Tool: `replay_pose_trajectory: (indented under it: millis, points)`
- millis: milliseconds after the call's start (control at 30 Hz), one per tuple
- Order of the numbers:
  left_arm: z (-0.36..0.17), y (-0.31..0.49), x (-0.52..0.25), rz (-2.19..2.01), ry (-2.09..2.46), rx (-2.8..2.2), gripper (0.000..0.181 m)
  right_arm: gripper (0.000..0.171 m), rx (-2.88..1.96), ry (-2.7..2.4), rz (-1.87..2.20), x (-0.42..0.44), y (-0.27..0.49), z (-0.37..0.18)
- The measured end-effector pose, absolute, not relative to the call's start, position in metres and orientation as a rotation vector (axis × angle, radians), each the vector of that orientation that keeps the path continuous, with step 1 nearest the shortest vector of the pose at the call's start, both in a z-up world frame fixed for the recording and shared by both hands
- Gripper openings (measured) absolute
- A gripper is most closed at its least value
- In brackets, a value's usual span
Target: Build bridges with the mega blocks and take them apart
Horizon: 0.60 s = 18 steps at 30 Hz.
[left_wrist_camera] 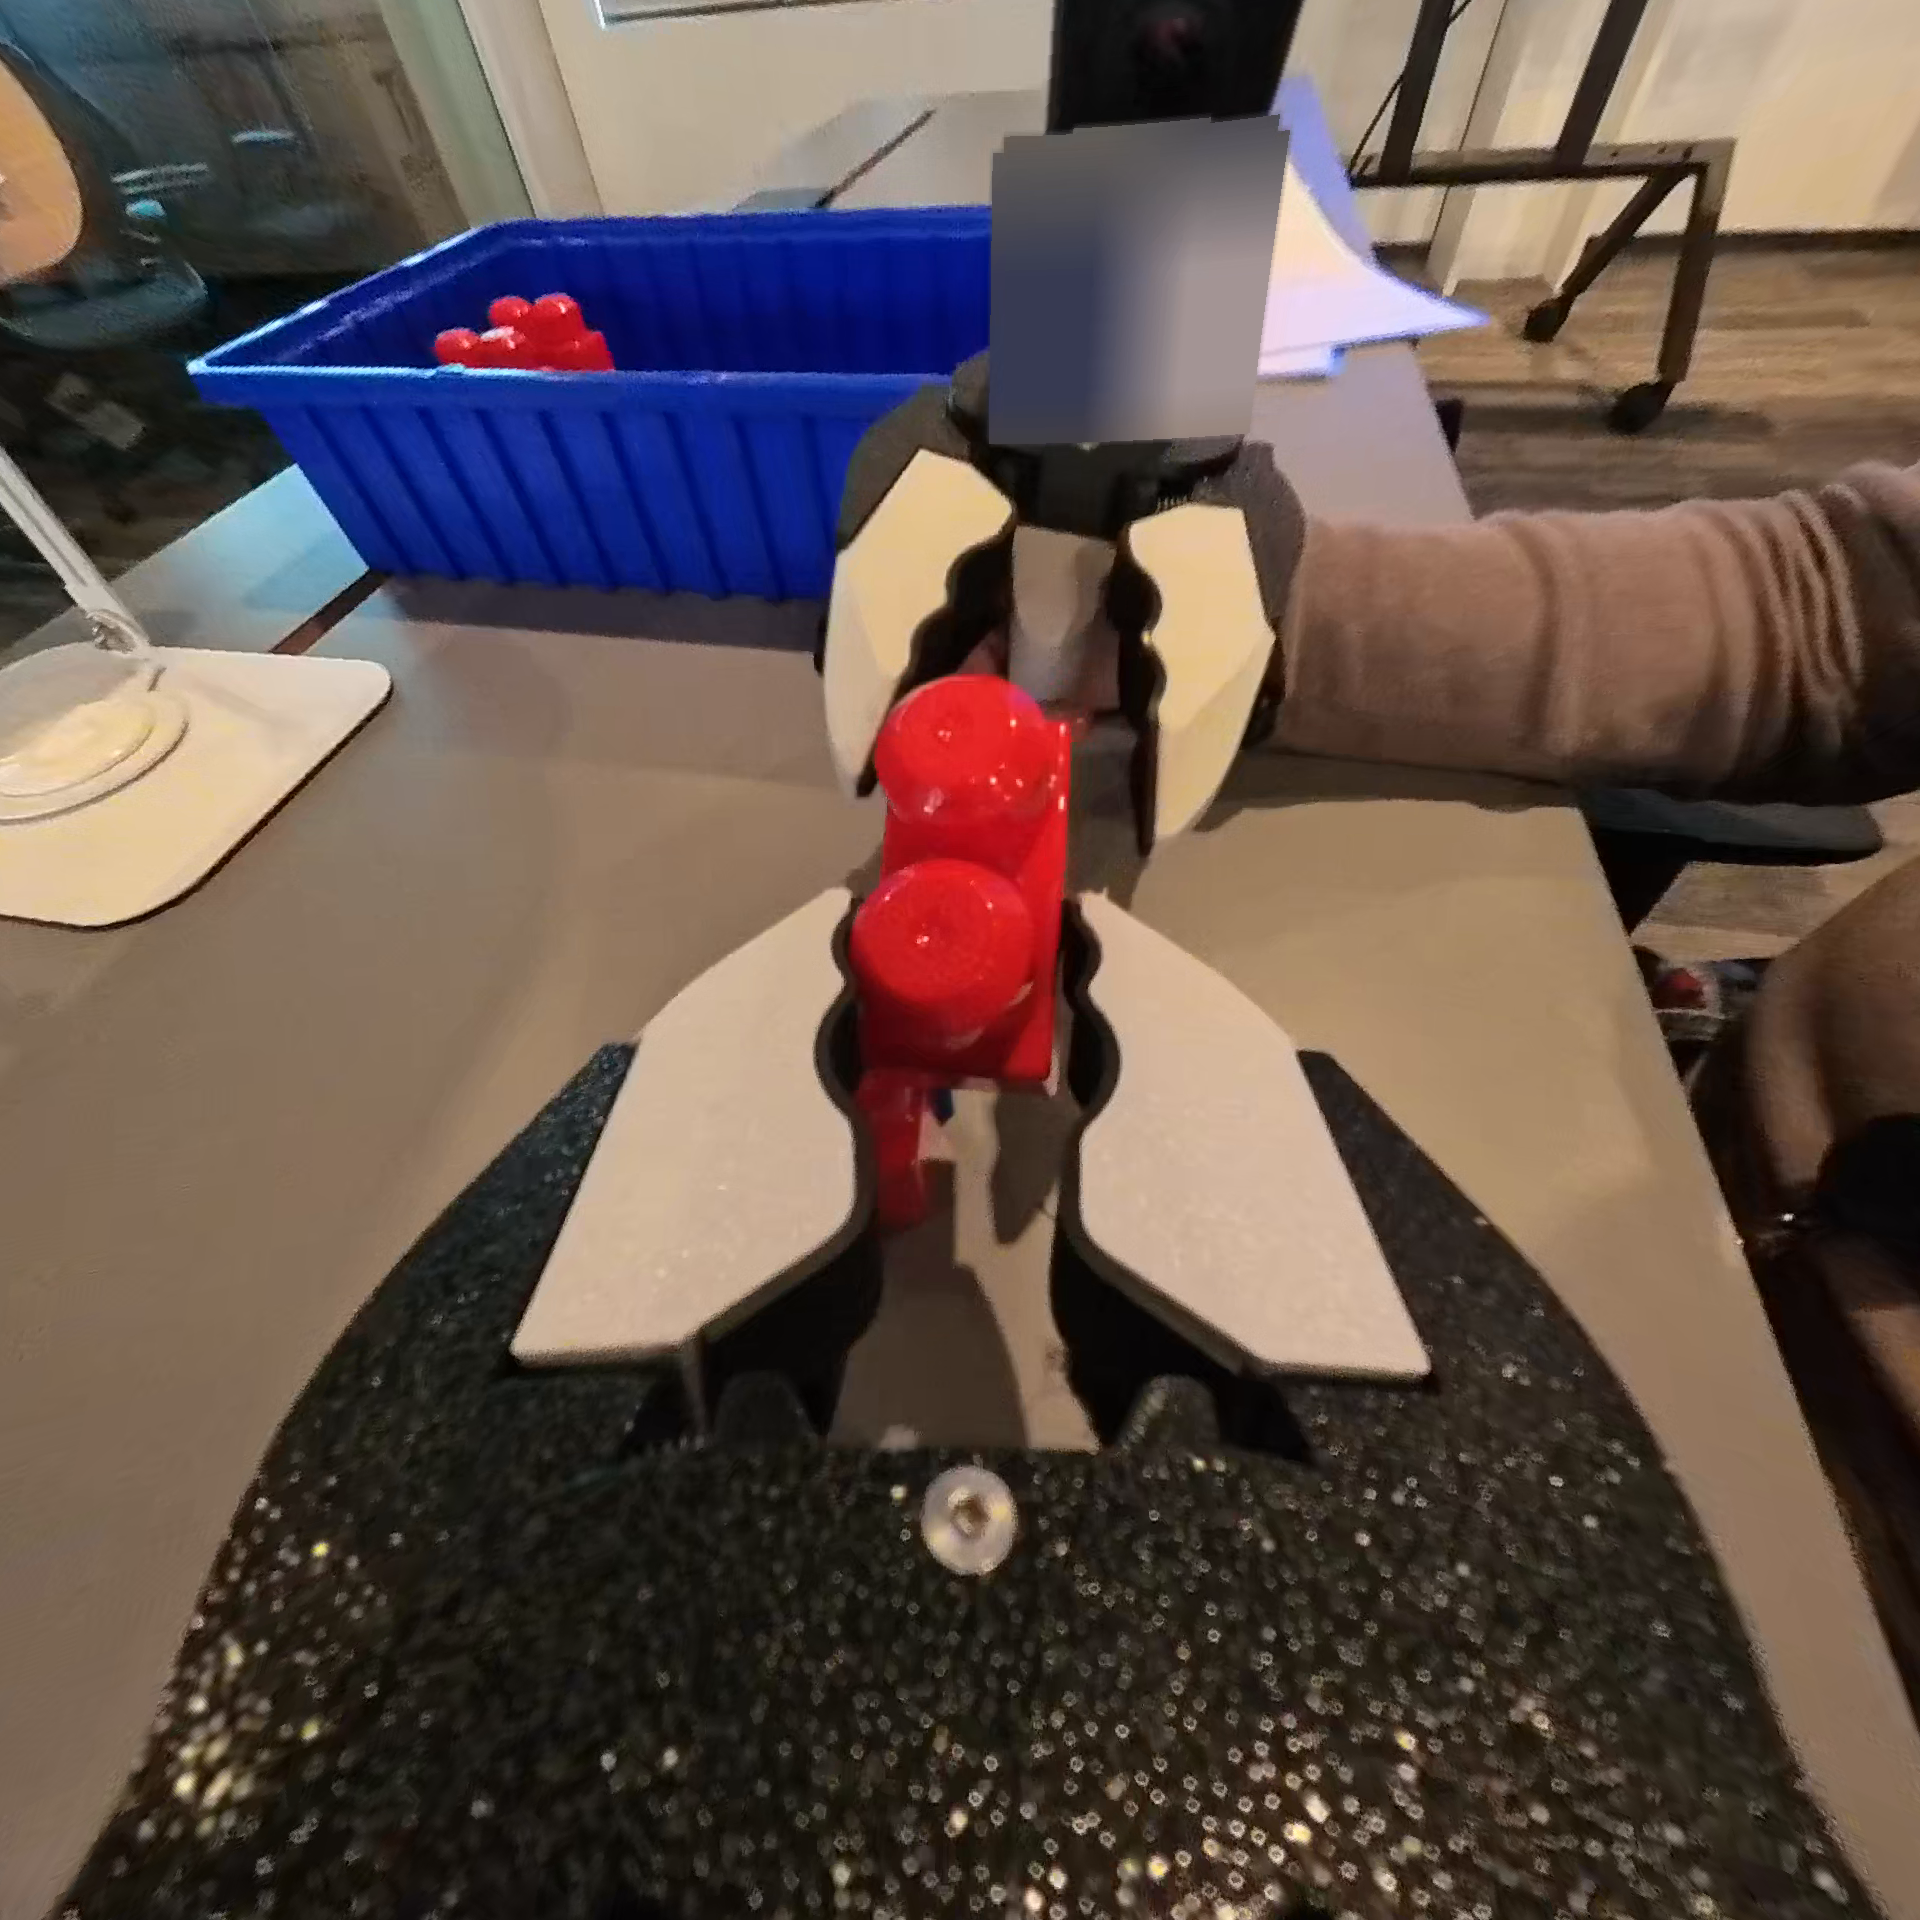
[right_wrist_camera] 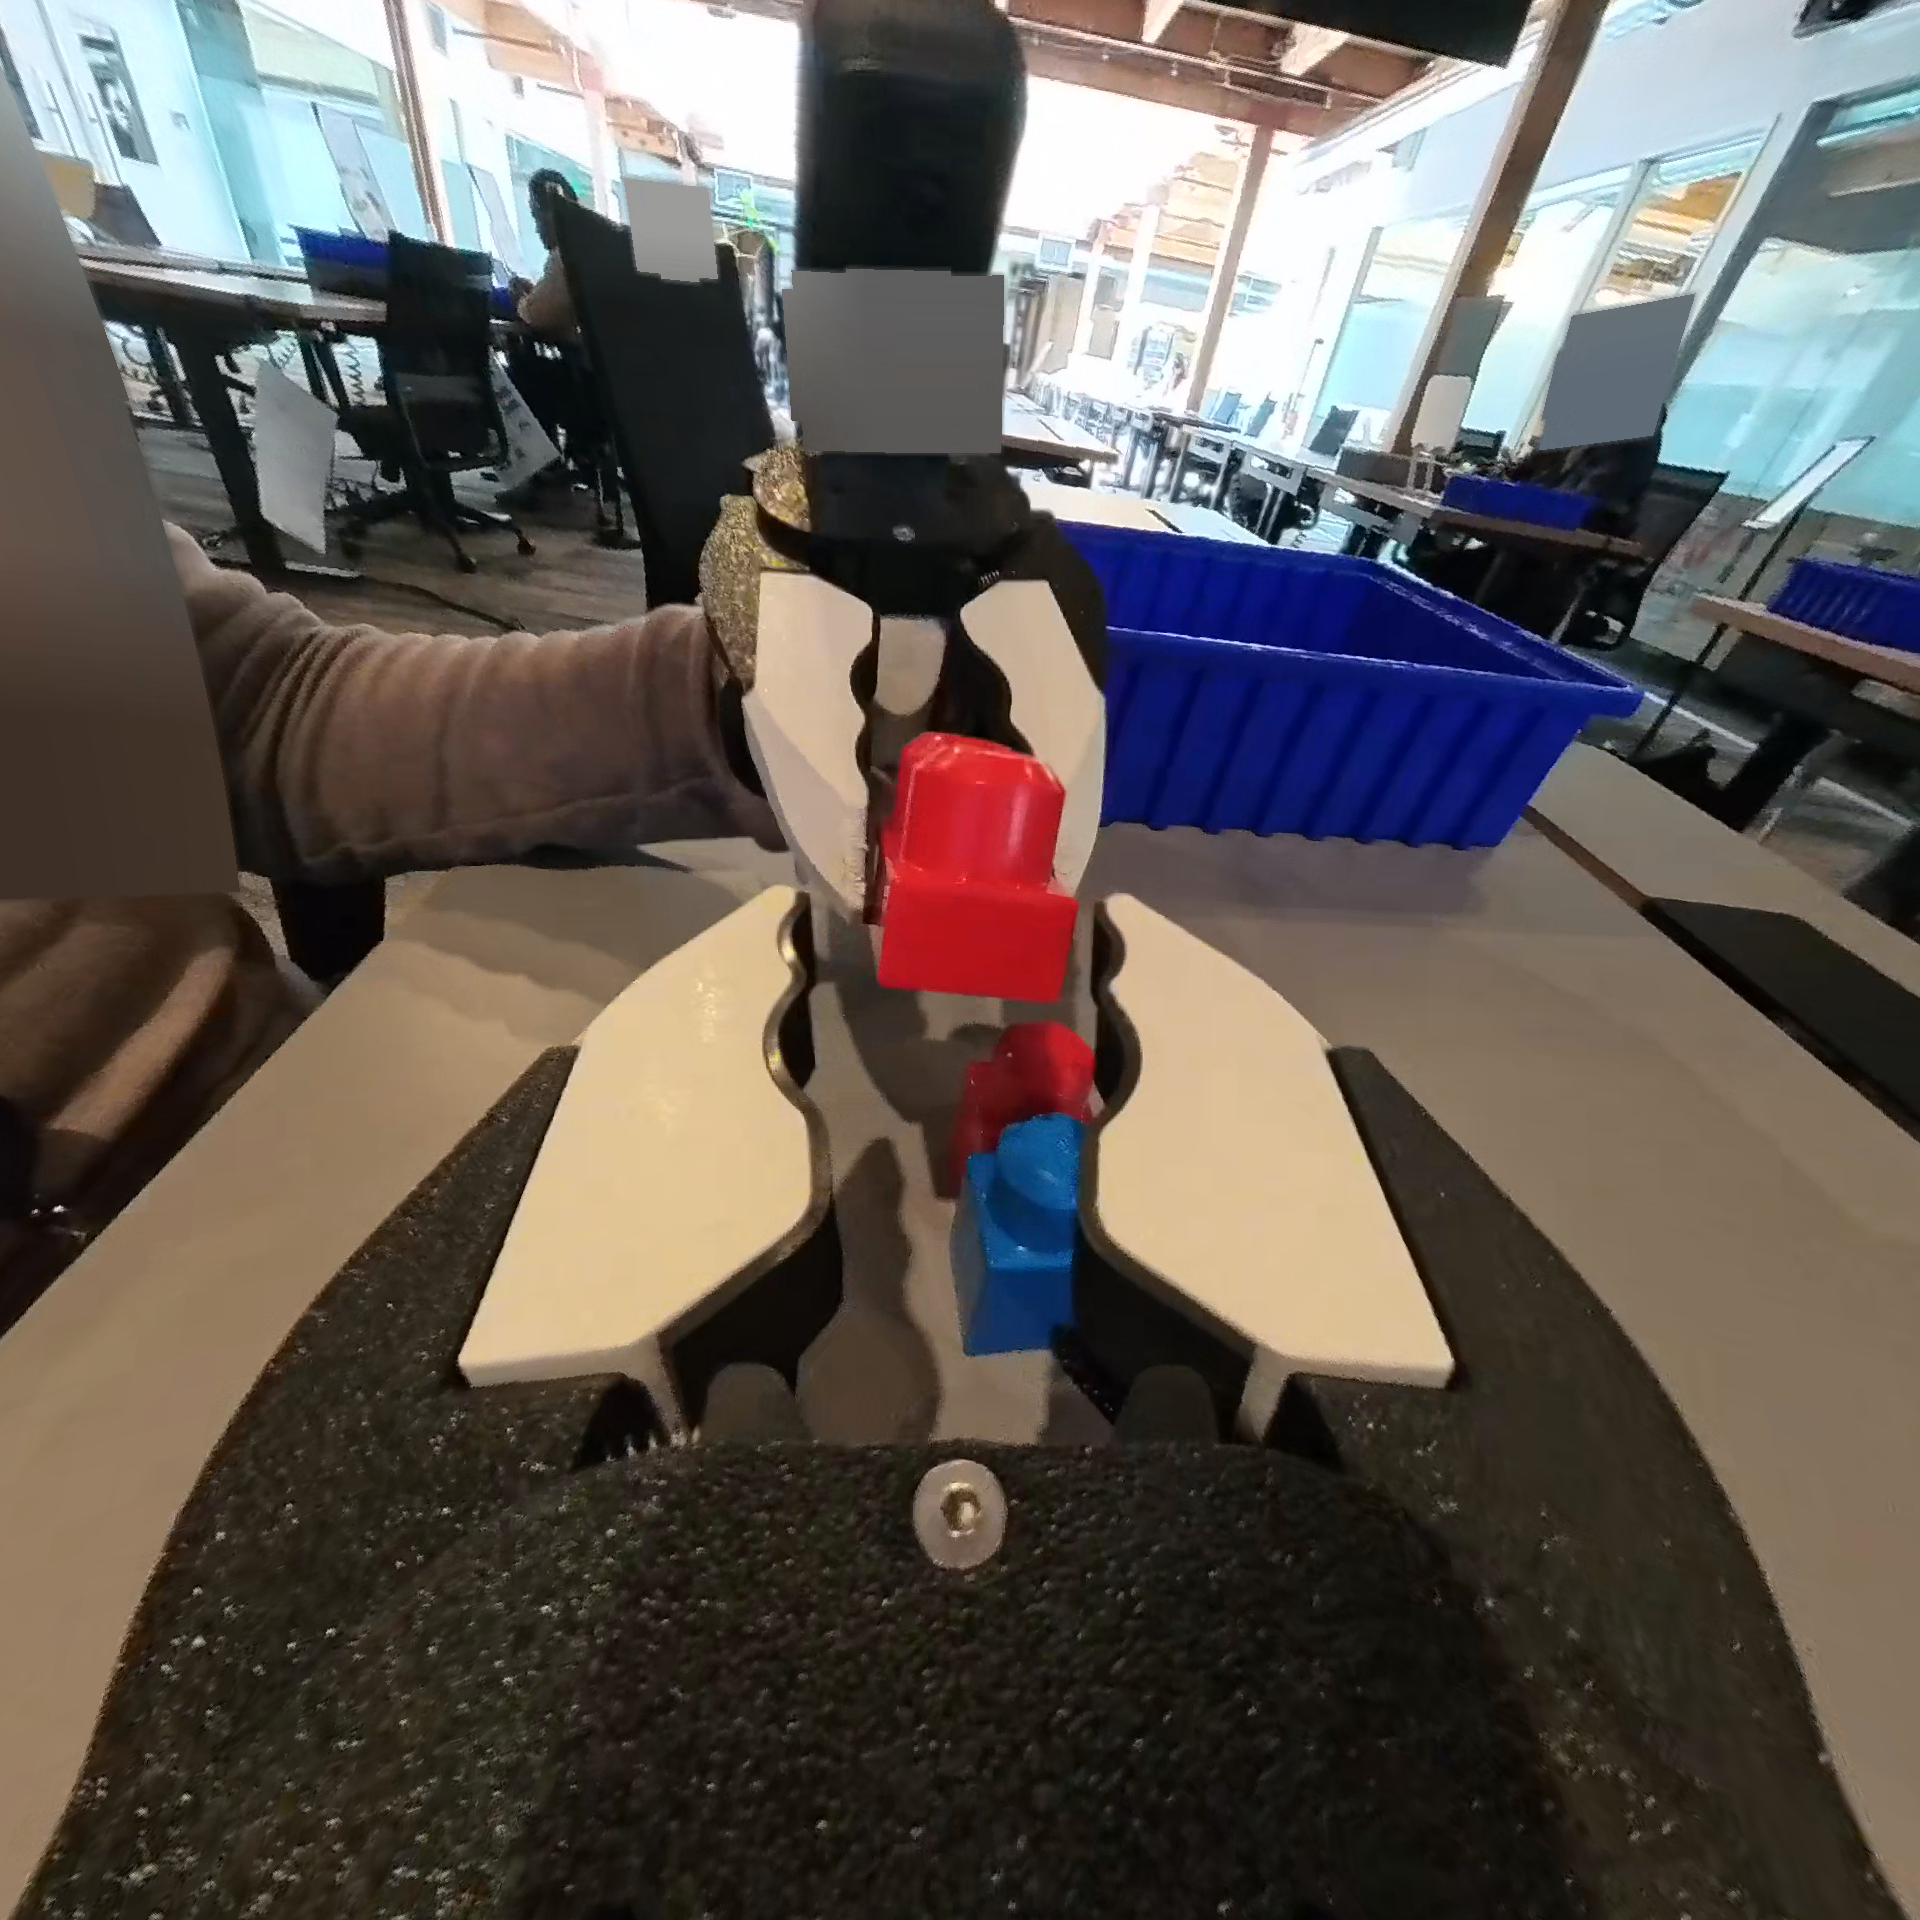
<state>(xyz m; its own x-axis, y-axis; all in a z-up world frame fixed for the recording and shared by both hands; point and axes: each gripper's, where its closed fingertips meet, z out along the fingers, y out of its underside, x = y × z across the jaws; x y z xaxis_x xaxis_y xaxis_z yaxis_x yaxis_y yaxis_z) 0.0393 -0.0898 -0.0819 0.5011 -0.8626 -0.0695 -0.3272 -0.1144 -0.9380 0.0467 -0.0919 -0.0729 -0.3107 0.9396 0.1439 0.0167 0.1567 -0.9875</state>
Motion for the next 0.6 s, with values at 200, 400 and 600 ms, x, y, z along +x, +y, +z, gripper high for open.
replay_pose_trajectory:
  millis: [200,400,600]
  points:
    - [-0.097,-0.09,0.039,-0.509,1.119,-1.734,0.036,0.056,-0.971,-1.543,1.336,0.046,-0.094,-0.073]
    - [-0.096,-0.088,0.044,-0.492,1.151,-1.707,0.036,0.036,-1.025,-1.591,1.218,0.043,-0.089,-0.083]
    - [-0.064,-0.079,0.025,-0.514,0.953,-1.552,0.057,0.036,-1.136,-1.438,1.26,0.05,-0.059,-0.076]
